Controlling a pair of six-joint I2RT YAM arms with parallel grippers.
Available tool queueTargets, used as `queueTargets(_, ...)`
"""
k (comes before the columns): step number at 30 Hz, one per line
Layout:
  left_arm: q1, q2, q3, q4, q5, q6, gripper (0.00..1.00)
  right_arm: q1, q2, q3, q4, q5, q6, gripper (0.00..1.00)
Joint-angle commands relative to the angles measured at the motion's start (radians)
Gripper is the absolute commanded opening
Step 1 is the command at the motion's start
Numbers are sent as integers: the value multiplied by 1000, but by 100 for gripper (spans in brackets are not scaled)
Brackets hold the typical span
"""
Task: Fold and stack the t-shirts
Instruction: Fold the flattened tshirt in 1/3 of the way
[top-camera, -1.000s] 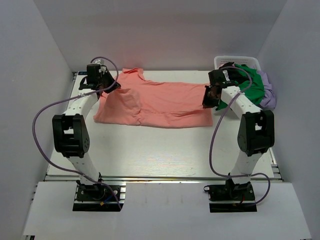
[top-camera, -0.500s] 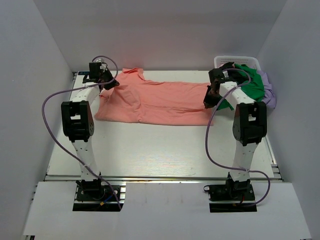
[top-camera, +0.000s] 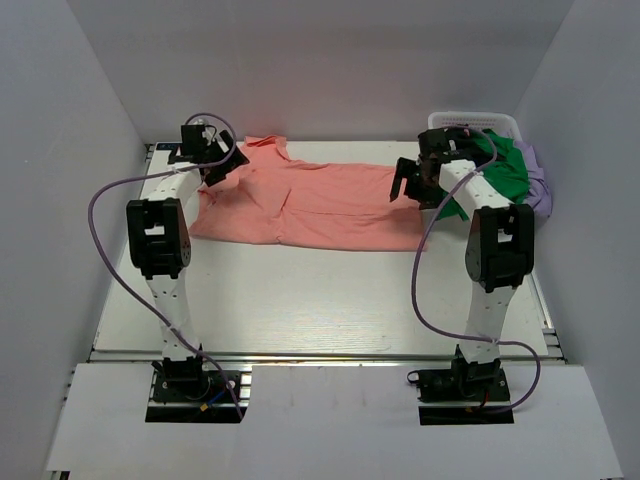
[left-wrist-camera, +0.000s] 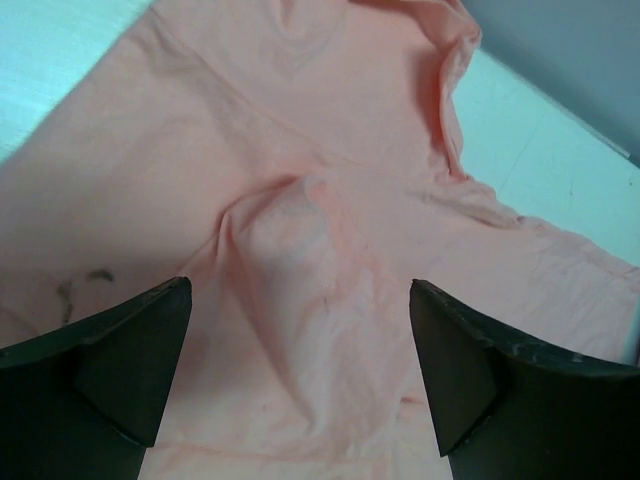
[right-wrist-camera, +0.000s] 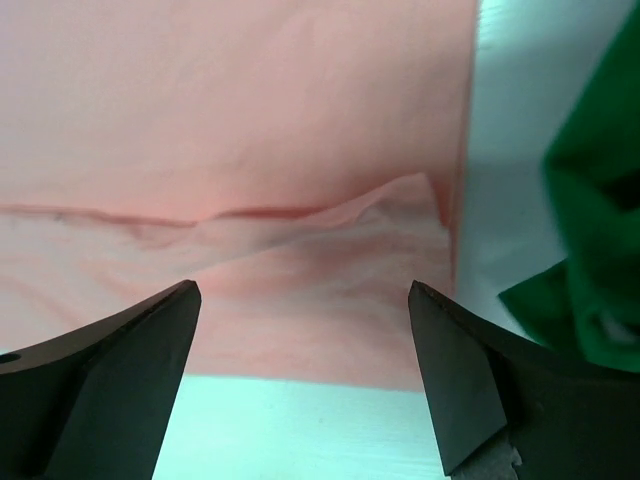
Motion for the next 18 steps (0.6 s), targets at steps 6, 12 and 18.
queueTargets(6, -2, -300, -333, 41, 13, 20, 100, 60, -170, -199, 140, -172, -68, 90)
queueTargets(12, 7, -340, -549, 54, 40, -24, 100, 60, -144, -288, 196, -184, -38, 90)
queueTargets(18, 19, -369, -665, 19, -71, -33, 100, 54, -132, -434, 231, -144, -3, 90)
